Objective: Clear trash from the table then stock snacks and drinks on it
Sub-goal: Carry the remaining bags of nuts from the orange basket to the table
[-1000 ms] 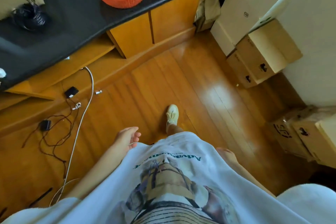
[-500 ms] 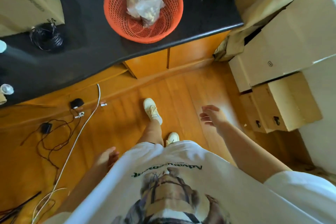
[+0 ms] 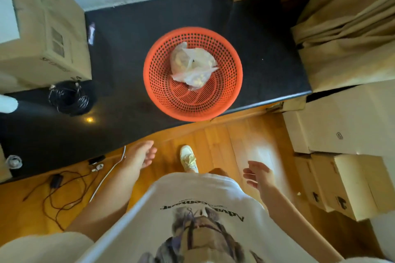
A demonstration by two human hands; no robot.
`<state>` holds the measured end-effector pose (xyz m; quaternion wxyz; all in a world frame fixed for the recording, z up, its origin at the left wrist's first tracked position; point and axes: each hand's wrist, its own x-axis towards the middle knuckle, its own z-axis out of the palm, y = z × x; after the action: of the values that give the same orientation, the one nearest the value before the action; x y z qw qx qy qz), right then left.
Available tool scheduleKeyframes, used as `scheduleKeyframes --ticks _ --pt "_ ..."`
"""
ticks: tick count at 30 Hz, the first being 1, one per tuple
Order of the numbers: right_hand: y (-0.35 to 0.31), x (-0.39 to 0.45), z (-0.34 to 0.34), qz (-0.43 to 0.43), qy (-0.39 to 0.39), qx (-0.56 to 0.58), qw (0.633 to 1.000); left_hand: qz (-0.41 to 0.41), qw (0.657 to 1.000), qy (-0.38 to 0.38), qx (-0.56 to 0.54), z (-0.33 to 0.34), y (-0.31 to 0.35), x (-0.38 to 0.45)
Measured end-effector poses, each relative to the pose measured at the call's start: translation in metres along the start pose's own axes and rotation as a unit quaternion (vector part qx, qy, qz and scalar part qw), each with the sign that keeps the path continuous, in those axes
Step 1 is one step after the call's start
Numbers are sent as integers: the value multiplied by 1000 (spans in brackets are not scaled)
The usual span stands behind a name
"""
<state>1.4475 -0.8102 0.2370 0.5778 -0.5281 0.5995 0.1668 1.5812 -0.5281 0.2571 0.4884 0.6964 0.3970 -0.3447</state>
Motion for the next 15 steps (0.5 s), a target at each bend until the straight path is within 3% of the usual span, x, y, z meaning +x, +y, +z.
scheduleKeyframes --ticks 3,9,11,15 --pt "-33 2 19 -46 2 27 999 82 996 -15 36 19 62 18" --pt "-128 21 87 -196 -140 36 970 193 967 -68 154 44 129 78" --pt "-151 42 115 -211 -159 12 964 267 933 -47 238 53 149 101" --pt "-180 92 163 -213 -106 -116 964 409 839 21 359 67 194 141"
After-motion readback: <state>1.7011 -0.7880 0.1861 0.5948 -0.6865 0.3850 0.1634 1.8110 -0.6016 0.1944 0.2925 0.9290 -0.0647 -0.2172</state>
